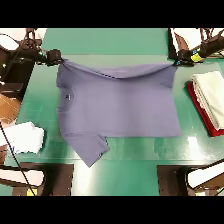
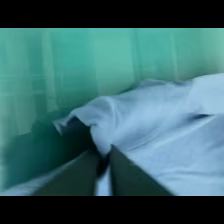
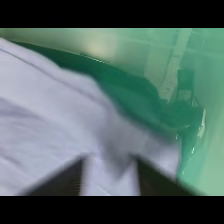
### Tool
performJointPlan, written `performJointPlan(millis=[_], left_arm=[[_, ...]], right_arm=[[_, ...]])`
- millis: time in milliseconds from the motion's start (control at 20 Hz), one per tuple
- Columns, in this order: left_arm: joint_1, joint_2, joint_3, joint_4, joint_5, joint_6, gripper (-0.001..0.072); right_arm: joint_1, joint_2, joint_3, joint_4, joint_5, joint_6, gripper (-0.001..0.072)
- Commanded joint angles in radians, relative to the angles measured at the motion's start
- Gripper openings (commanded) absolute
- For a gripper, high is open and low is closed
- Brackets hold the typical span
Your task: Fold the shirts.
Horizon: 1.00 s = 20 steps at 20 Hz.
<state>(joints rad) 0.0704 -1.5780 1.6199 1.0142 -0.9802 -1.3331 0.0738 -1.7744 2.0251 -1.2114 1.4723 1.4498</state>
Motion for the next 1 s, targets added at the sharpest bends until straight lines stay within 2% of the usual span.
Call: performJointPlan(millis=[0,100,250,300,350,700,950], left_arm=[[0.01,-0.039,0.016,0.005,0.038,0.004,0.0537],[0.05,-0.023,0.051,0.003,-0.113,-0.002,0.0538],[0.115,0.04,0.011,0.009,-0.361,-0.003,0.0536],[0.127,0.082,-0.048,0.028,-0.395,-0.002,0.0423],[0.127,0.133,-0.125,0.061,-0.397,-0.004,0.0366],[0.127,0.588,-0.855,0.101,-0.334,-0.105,0.037],[0.126,0.712,-1.109,0.101,-0.292,-0.138,0.037]], right_arm=[[-0.034,-0.029,0.001,0.074,-0.068,0.001,0.044],[-0.08,-0.002,0.001,0.175,-0.014,-0.008,0.0435],[-0.129,0.092,-0.072,0.2,0.107,-0.04,0.0428],[-0.14,0.141,-0.134,0.199,0.109,-0.053,0.0429],[-0.148,0.195,-0.209,0.199,0.105,-0.056,0.0429],[-0.152,0.549,-0.728,0.199,-0.092,-0.075,0.0428],[-0.152,0.653,-0.863,0.199,-0.166,-0.083,0.0428]])
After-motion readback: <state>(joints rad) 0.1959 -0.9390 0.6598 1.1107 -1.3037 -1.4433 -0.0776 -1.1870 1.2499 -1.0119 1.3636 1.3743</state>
